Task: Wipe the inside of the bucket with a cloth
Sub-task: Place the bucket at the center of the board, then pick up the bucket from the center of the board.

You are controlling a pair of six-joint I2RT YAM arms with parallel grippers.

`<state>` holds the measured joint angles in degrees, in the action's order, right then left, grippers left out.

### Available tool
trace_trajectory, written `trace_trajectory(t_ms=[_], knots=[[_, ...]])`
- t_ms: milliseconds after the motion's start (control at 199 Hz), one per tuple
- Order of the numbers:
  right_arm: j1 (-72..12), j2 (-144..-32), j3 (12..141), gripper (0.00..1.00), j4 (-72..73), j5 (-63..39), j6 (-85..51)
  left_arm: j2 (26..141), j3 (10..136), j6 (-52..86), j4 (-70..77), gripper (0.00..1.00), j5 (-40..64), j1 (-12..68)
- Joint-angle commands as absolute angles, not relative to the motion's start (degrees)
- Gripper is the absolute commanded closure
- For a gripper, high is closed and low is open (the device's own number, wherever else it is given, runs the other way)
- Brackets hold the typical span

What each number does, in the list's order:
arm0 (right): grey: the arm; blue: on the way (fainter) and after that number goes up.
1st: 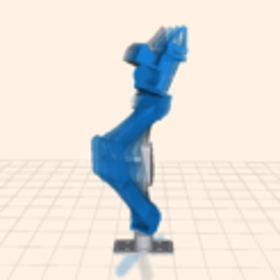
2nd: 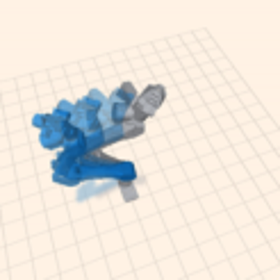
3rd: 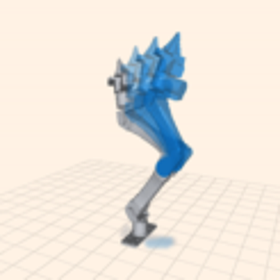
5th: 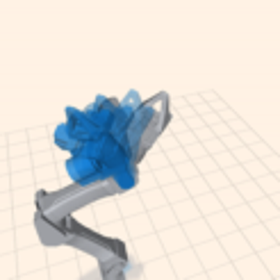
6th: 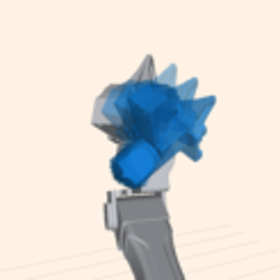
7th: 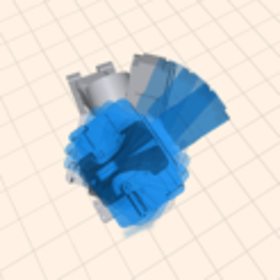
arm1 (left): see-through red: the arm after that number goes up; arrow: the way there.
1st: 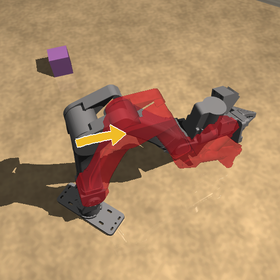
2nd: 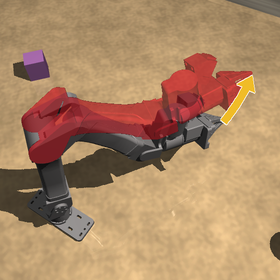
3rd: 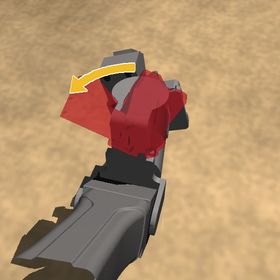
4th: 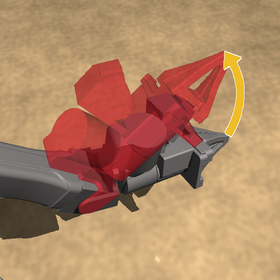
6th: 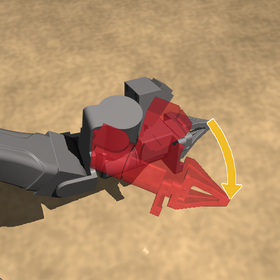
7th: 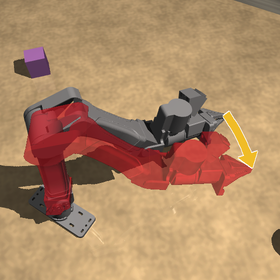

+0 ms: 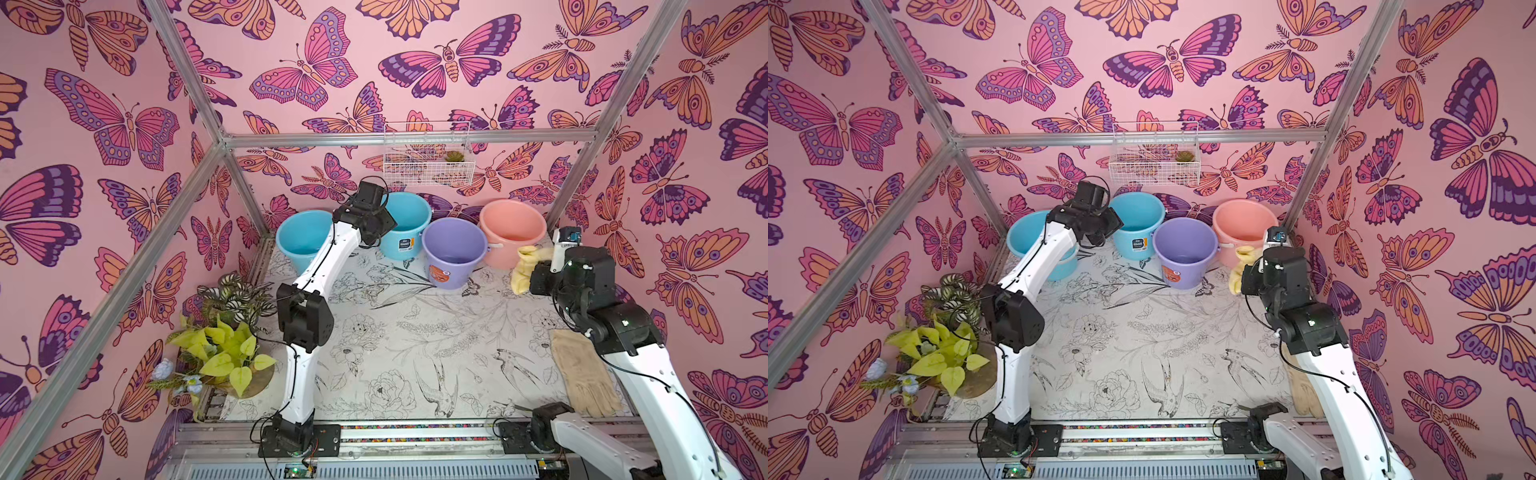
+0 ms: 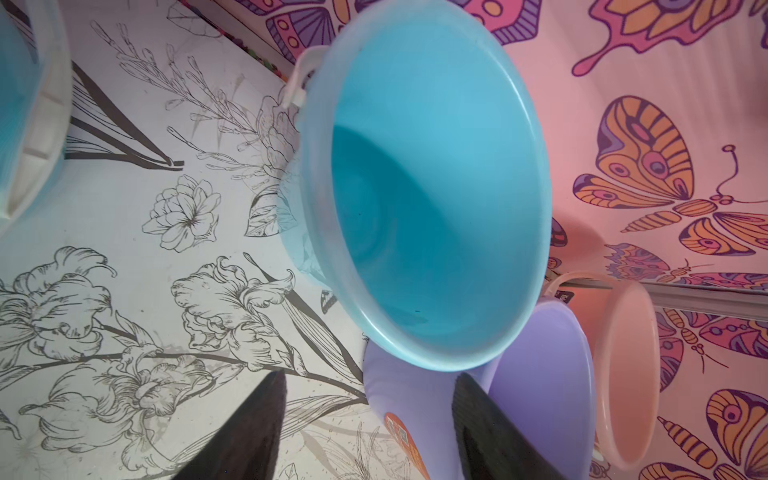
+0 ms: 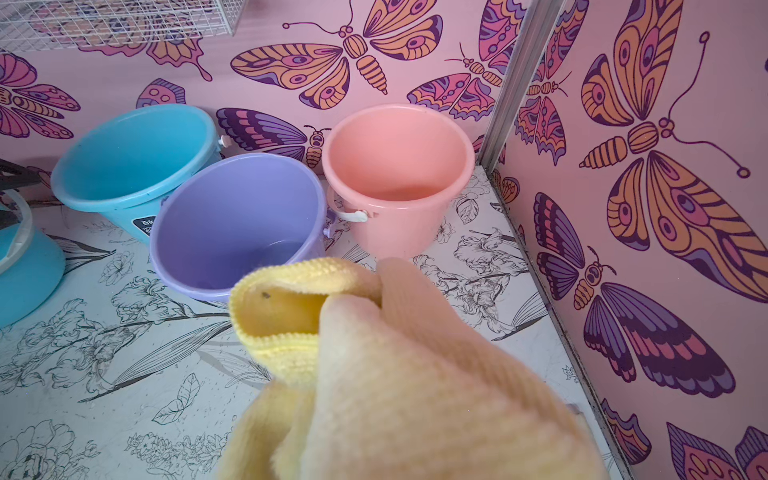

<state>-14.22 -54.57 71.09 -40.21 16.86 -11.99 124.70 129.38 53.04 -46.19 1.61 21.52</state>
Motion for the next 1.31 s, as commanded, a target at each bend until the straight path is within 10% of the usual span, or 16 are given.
trace_trajectory(t_ms=[0, 497, 803, 1300], knots=[[-13.7, -53.7, 71.4, 1.0, -40.8, 17.1, -11.8, 129.1, 131.2, 54.3, -46.3, 0.32, 1.8, 20.2], [-13.7, -53.2, 71.3, 1.0, -41.2, 17.3, -11.5, 135.1, 137.5, 56.4, -46.4, 0.57, 2.7, 17.7], [-13.7, -53.3, 70.7, 1.0, -41.0, 16.6, -12.1, 129.6, 130.4, 55.2, -46.5, 0.82, 2.4, 15.4], [-13.8, -54.6, 71.2, 1.0, -40.7, 14.2, -14.2, 113.6, 109.8, 45.0, -46.5, 0.95, 12.2, 14.0]])
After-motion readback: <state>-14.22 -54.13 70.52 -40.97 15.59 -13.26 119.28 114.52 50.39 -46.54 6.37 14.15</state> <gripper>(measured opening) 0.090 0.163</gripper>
